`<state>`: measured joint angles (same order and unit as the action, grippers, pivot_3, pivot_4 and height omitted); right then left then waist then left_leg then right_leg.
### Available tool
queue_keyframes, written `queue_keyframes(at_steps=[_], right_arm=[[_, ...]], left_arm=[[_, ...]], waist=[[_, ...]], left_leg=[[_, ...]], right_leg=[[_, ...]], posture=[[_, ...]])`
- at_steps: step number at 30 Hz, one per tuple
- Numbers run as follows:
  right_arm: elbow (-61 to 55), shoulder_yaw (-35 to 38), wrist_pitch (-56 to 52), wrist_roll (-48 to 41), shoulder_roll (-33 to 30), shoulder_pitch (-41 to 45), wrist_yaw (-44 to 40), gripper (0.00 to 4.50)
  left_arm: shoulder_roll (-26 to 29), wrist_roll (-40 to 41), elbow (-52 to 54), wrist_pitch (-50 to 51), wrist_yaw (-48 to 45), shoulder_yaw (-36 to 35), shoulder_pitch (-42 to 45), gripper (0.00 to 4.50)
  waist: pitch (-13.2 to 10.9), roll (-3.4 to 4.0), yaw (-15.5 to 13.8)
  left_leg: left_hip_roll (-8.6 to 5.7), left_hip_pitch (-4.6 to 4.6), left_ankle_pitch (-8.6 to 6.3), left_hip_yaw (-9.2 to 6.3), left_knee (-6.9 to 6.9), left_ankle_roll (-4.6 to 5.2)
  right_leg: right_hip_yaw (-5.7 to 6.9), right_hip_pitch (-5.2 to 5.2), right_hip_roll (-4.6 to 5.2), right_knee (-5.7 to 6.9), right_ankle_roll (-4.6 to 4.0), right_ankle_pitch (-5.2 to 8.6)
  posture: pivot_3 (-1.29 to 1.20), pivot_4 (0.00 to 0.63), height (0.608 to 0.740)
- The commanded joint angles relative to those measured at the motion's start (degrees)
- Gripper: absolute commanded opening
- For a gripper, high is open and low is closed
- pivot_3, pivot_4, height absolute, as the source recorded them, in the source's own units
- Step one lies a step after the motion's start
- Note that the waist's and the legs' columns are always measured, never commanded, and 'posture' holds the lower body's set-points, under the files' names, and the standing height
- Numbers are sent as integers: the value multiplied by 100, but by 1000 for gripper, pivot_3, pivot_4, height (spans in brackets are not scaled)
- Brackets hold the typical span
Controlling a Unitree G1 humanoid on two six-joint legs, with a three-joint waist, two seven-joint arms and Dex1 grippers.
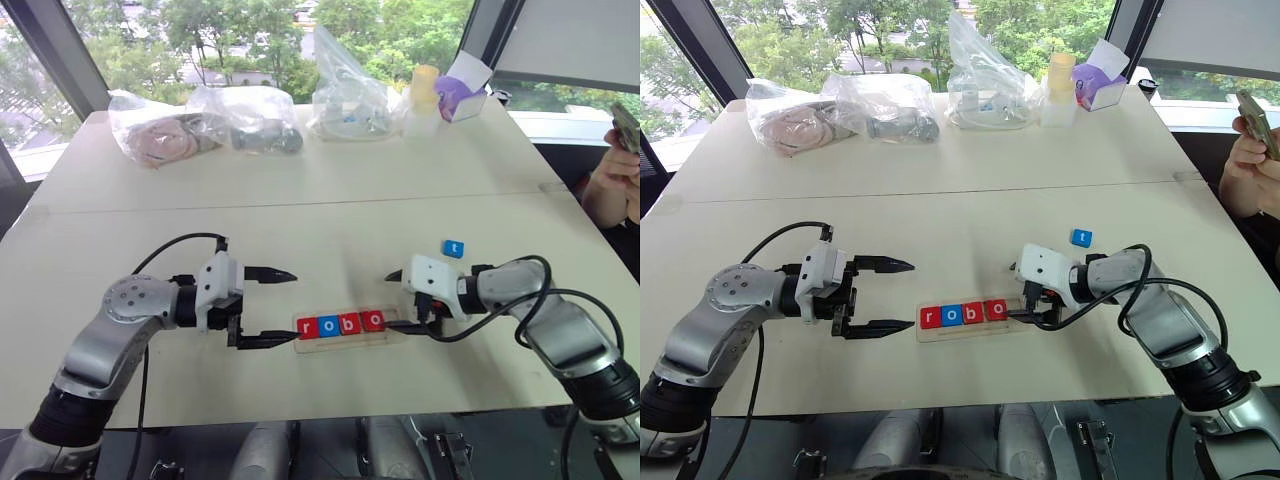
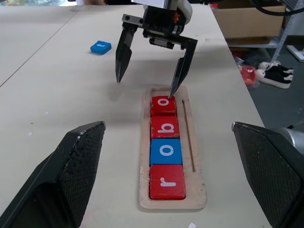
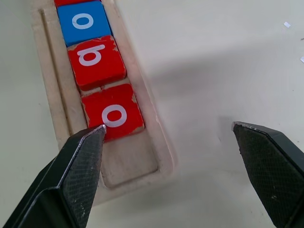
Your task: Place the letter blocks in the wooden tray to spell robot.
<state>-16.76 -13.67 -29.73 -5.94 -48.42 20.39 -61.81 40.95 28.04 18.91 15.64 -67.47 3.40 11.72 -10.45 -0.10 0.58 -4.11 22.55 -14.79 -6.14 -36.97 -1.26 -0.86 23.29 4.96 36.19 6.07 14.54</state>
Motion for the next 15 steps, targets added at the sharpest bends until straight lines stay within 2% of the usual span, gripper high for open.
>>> queue_keyframes(at_steps=[1, 8, 15], right_arm=[[-91, 249, 61, -55, -112, 123, 2, 4388], [330, 486, 182, -20, -57, 366, 208, 4388], [1461, 1194, -251, 164, 229, 992, 1485, 4388]], left_arm=[[-20, 51, 118, -40, 9, -36, 66, 4500], [-56, 36, 125, -50, 1, -3, 62, 4500], [-61, 6, 103, -110, -9, -2, 35, 4500]], waist=[[0, 0, 0], [0, 0, 5], [0, 0, -2]], left_leg=[[0, 0, 0, 0, 0, 0], [0, 0, 0, 1, 0, 0], [0, 0, 0, 1, 0, 0]], right_leg=[[0, 0, 0, 0, 0, 0], [0, 0, 0, 0, 0, 0], [0, 0, 0, 0, -1, 0]], posture=[[0, 150, 740], [0, 150, 740], [0, 150, 740]])
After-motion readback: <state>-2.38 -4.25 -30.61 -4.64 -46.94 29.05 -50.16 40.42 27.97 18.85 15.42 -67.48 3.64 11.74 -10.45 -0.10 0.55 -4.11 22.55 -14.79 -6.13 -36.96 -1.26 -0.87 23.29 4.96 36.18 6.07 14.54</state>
